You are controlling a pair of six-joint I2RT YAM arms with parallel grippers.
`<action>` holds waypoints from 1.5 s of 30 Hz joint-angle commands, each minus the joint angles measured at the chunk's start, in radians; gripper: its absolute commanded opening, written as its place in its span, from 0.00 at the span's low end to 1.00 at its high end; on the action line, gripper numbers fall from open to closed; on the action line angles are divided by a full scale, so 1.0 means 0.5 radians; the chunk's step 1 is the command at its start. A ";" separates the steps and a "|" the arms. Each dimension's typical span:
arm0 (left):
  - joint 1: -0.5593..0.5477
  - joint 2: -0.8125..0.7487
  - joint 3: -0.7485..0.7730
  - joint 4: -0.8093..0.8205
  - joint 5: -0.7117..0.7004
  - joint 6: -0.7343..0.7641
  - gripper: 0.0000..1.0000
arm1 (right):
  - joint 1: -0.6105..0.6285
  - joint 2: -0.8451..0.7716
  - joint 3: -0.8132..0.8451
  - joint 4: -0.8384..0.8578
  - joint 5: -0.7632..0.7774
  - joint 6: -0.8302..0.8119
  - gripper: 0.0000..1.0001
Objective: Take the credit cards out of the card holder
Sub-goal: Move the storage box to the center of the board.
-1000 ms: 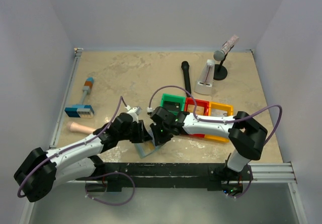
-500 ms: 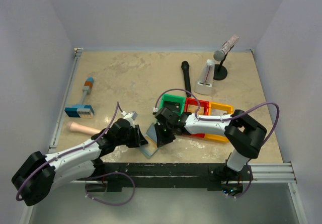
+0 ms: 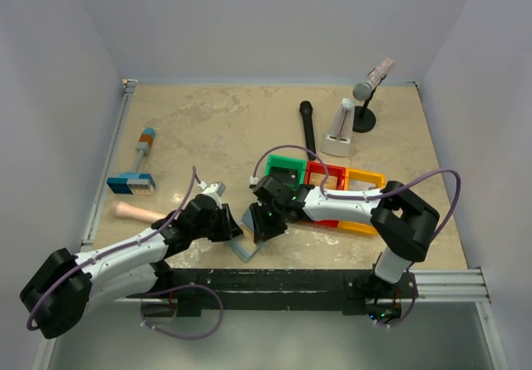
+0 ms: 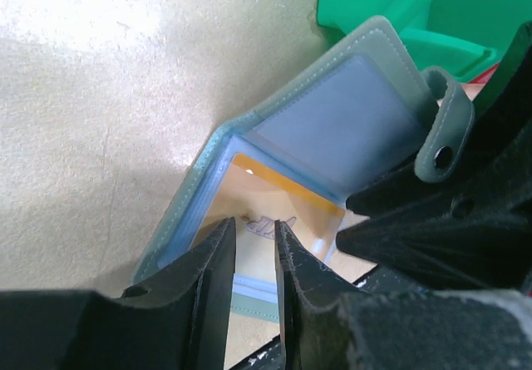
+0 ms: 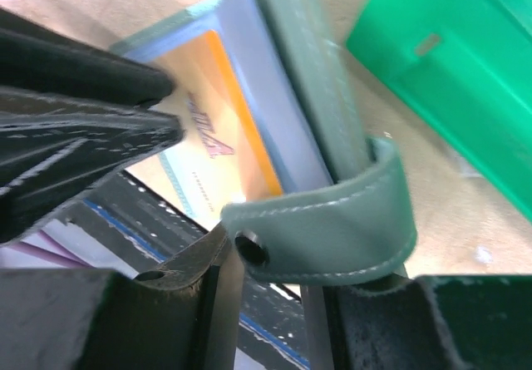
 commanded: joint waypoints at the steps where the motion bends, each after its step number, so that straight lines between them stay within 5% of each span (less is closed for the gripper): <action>1: -0.008 0.111 0.108 -0.126 -0.134 0.100 0.31 | 0.054 0.031 0.136 -0.005 -0.070 0.081 0.35; 12: -0.005 0.102 0.237 -0.169 -0.177 0.149 0.33 | 0.122 -0.094 0.186 -0.051 -0.031 0.116 0.37; 20: -0.005 0.249 0.240 -0.059 -0.082 0.146 0.33 | 0.088 -0.637 0.179 -0.453 0.319 -0.084 0.51; 27: -0.014 0.270 0.268 -0.019 -0.011 0.189 0.33 | -0.246 -0.849 0.142 -0.628 0.586 -0.200 0.65; 36: -0.038 0.264 0.231 -0.059 -0.032 0.213 0.33 | -0.614 -0.558 0.323 -0.705 0.819 -0.369 0.69; 45: -0.047 0.221 0.160 -0.065 -0.029 0.204 0.33 | -0.731 -0.224 0.501 -0.785 0.896 -0.425 0.67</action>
